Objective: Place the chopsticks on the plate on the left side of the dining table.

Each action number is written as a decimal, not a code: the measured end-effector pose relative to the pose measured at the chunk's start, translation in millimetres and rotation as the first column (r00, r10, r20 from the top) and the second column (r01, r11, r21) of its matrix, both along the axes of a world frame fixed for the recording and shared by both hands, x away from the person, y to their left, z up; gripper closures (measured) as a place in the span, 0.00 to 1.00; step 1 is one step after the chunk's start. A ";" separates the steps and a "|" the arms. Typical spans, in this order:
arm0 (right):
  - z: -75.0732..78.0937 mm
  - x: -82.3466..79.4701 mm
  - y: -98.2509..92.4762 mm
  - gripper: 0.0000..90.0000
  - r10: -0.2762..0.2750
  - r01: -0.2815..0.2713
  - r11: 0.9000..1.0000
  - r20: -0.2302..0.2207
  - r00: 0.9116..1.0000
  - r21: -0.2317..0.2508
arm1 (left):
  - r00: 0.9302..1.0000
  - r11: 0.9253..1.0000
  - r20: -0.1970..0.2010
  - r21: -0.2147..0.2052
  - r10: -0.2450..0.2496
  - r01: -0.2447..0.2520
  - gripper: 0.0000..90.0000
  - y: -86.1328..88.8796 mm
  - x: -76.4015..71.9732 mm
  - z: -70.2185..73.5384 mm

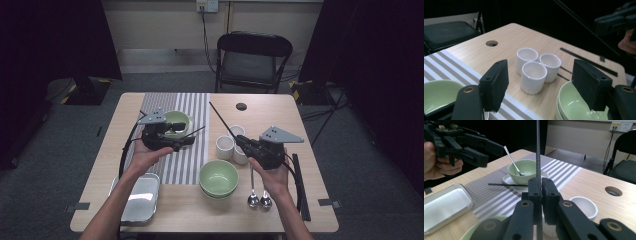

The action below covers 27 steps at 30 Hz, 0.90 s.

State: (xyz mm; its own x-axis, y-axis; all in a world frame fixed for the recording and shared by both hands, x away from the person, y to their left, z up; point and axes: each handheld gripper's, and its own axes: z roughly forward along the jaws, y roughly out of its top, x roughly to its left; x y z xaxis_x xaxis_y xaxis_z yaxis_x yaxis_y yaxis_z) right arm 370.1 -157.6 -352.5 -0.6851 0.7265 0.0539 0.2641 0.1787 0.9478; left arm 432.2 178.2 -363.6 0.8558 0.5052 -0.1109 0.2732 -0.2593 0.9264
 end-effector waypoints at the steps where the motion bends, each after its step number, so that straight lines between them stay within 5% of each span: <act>1: -0.2 -0.5 1.7 0.96 0.006 -0.006 1.000 -0.001 1.000 0.005 | 1.000 1.000 -0.001 -0.012 -0.006 0.006 0.33 0.5 -1.3 -0.1; 27: -7.5 -13.6 47.4 0.96 0.136 -0.136 0.991 -0.014 0.991 0.007 | 0.998 0.996 0.011 -0.055 -0.066 0.066 0.33 -14.9 -15.3 8.5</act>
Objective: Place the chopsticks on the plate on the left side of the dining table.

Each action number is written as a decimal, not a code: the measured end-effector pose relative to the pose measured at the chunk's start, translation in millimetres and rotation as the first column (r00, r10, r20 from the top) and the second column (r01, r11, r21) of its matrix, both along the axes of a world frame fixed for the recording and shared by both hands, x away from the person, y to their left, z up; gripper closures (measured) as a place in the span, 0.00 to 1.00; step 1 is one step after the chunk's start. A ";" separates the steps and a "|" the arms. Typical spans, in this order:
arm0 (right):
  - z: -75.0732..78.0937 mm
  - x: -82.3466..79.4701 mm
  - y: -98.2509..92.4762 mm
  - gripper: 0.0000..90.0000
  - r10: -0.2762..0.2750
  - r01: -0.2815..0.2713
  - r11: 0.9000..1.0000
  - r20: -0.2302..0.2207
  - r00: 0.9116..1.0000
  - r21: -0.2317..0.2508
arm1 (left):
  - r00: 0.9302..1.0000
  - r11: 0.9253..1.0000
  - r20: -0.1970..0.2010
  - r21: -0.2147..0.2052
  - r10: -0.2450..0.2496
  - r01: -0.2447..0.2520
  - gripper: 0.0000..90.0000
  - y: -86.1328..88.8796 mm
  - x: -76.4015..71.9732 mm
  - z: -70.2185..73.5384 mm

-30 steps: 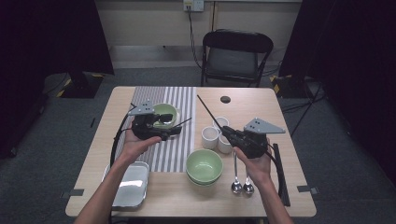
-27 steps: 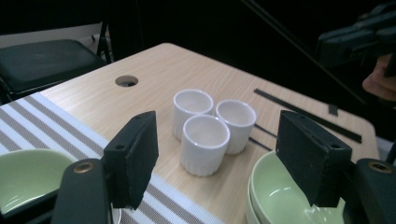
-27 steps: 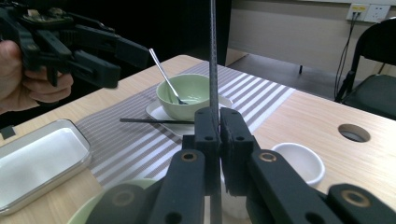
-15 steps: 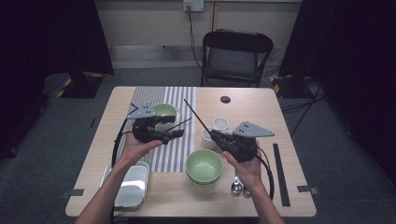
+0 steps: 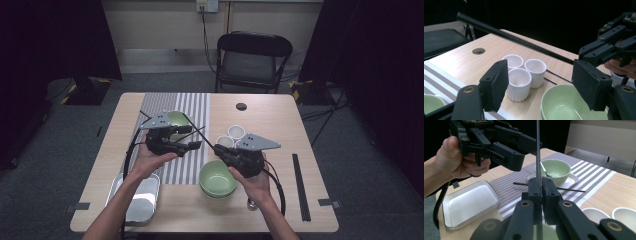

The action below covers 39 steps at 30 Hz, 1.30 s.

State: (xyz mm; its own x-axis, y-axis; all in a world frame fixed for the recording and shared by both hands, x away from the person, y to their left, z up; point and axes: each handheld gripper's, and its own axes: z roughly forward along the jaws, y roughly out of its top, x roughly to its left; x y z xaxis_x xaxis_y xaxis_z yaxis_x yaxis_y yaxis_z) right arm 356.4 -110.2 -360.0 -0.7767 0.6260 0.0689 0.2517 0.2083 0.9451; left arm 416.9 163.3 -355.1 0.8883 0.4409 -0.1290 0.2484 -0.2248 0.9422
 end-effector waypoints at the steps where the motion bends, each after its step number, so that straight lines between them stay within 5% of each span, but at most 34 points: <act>1: -0.6 0.1 0.8 0.96 0.002 -0.002 1.000 -0.001 1.000 0.000 | 1.000 1.000 0.000 -0.003 -0.001 0.001 0.33 0.2 0.1 0.2; 11: -8.3 1.8 8.3 0.96 0.037 -0.036 0.999 -0.029 0.999 0.030 | 1.000 1.000 0.026 -0.014 -0.014 0.014 0.38 -3.5 -5.9 2.4; 26: -10.0 -1.6 16.7 0.96 0.068 -0.067 0.997 -0.030 0.997 0.043 | 0.999 0.994 0.029 -0.103 -0.033 0.036 0.81 -7.6 -14.9 9.8; 39: -6.3 -4.9 25.9 0.96 0.077 -0.077 0.996 0.002 0.997 0.053 | 0.994 0.985 0.069 -0.141 -0.090 0.099 0.92 -8.3 -22.7 17.5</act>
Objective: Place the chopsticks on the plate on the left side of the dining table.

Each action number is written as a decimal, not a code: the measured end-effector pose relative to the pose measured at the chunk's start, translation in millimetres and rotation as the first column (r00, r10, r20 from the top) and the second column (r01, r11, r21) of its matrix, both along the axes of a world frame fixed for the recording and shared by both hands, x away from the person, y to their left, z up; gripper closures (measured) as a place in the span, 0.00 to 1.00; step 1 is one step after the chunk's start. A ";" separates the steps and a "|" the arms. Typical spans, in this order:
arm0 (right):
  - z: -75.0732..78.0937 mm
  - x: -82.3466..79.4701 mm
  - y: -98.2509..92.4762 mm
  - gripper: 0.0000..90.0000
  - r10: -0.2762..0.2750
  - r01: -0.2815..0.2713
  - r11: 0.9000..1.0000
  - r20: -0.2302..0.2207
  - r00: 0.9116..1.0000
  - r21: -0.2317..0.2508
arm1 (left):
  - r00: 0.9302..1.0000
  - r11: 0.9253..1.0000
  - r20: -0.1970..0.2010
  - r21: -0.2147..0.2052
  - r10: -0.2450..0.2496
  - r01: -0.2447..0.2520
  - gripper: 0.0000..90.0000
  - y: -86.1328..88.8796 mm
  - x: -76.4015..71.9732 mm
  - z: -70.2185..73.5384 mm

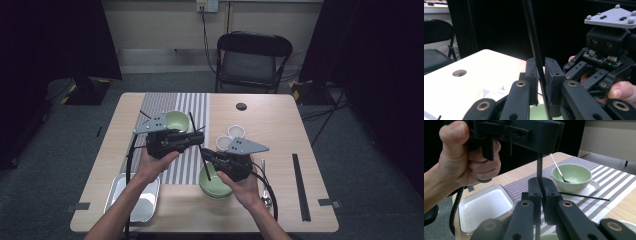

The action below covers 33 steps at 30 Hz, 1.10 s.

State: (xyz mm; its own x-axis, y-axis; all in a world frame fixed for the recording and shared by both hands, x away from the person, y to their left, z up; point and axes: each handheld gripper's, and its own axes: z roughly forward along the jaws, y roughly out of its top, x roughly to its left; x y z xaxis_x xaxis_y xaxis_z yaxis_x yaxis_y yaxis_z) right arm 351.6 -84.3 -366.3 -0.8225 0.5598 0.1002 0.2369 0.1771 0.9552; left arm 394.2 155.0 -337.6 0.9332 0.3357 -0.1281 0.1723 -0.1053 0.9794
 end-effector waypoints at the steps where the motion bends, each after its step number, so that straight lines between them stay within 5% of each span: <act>1: 0.0 -0.1 0.4 0.96 0.001 -0.001 1.000 0.000 1.000 0.004 | 1.000 1.000 -0.002 -0.004 -0.007 0.007 0.93 -0.4 -0.3 0.5; 10: 0.3 -2.0 1.5 0.90 0.027 -0.028 0.999 0.033 0.999 0.019 | 0.999 1.000 0.018 -0.014 -0.027 0.027 0.96 -0.1 -7.5 9.4; 19: -26.8 7.9 14.0 0.86 0.062 -0.064 0.997 -0.043 0.997 -0.048 | 0.999 0.999 0.035 -0.023 -0.024 0.025 0.96 8.8 -6.7 12.8; 21: -30.5 8.5 16.8 0.91 0.070 -0.073 0.995 -0.050 0.996 -0.061 | 0.999 0.999 0.028 -0.035 -0.020 0.021 0.96 9.9 -6.5 12.5; 29: -28.7 6.7 18.0 0.96 0.077 -0.081 0.994 -0.051 0.996 -0.071 | 0.999 0.998 0.020 -0.044 -0.039 0.040 0.95 13.7 -1.7 7.5; 33: -27.0 6.7 17.7 0.96 0.076 -0.079 0.995 -0.051 0.996 -0.060 | 0.999 0.999 0.023 -0.012 -0.049 0.050 0.95 10.0 -1.4 3.6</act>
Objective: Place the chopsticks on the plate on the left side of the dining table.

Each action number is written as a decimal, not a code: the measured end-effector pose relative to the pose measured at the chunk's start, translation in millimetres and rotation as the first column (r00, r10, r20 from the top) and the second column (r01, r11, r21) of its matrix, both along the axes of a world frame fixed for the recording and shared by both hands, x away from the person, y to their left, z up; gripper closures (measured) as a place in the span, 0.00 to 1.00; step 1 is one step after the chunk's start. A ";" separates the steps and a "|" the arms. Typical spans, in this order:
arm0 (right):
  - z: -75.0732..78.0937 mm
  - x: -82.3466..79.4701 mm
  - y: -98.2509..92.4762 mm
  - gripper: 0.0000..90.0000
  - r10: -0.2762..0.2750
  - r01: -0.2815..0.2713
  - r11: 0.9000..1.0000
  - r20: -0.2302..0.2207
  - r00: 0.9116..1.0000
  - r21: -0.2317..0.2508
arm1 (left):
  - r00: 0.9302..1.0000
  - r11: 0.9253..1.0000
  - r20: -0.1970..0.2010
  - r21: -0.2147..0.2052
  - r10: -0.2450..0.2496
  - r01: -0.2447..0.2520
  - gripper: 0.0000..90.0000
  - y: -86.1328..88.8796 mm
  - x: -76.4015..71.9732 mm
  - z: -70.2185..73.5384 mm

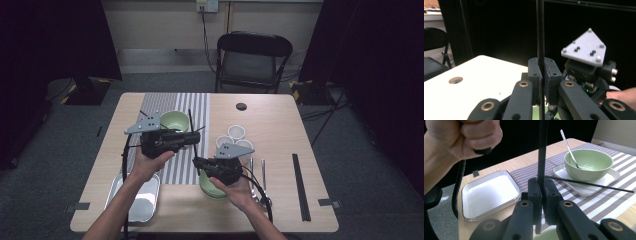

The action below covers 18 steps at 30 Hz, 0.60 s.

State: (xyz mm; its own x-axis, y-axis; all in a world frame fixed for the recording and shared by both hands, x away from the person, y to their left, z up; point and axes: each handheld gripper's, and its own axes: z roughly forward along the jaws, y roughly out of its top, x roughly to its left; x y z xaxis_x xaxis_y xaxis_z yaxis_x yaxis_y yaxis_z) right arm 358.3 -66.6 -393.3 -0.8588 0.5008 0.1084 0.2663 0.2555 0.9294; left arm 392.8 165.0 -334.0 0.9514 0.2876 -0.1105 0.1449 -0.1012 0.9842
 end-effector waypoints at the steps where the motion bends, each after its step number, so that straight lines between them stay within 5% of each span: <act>1: 0.7 0.0 -0.9 0.96 -0.003 0.003 1.000 0.000 1.000 0.003 | 1.000 1.000 -0.001 -0.003 -0.004 0.004 0.94 -1.1 0.3 -1.0; 14: 4.8 0.8 -6.0 0.95 -0.012 0.012 0.999 0.010 1.000 0.031 | 1.000 1.000 -0.015 0.023 -0.020 0.021 0.95 -9.9 -0.2 -5.8; 18: 2.4 0.7 -4.5 0.86 -0.021 0.021 1.000 0.012 1.000 0.022 | 0.999 0.999 -0.016 0.016 -0.028 0.028 0.95 -10.0 -2.2 -3.4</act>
State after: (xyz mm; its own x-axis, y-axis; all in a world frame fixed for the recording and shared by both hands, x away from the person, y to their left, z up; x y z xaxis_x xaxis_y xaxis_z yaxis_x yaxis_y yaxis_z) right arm 359.0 -71.1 -390.9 -0.8494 0.5165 0.1085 0.2596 0.2300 0.9379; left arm 390.6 155.0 -337.5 0.9573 0.2624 -0.1213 0.1575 -0.1218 0.9800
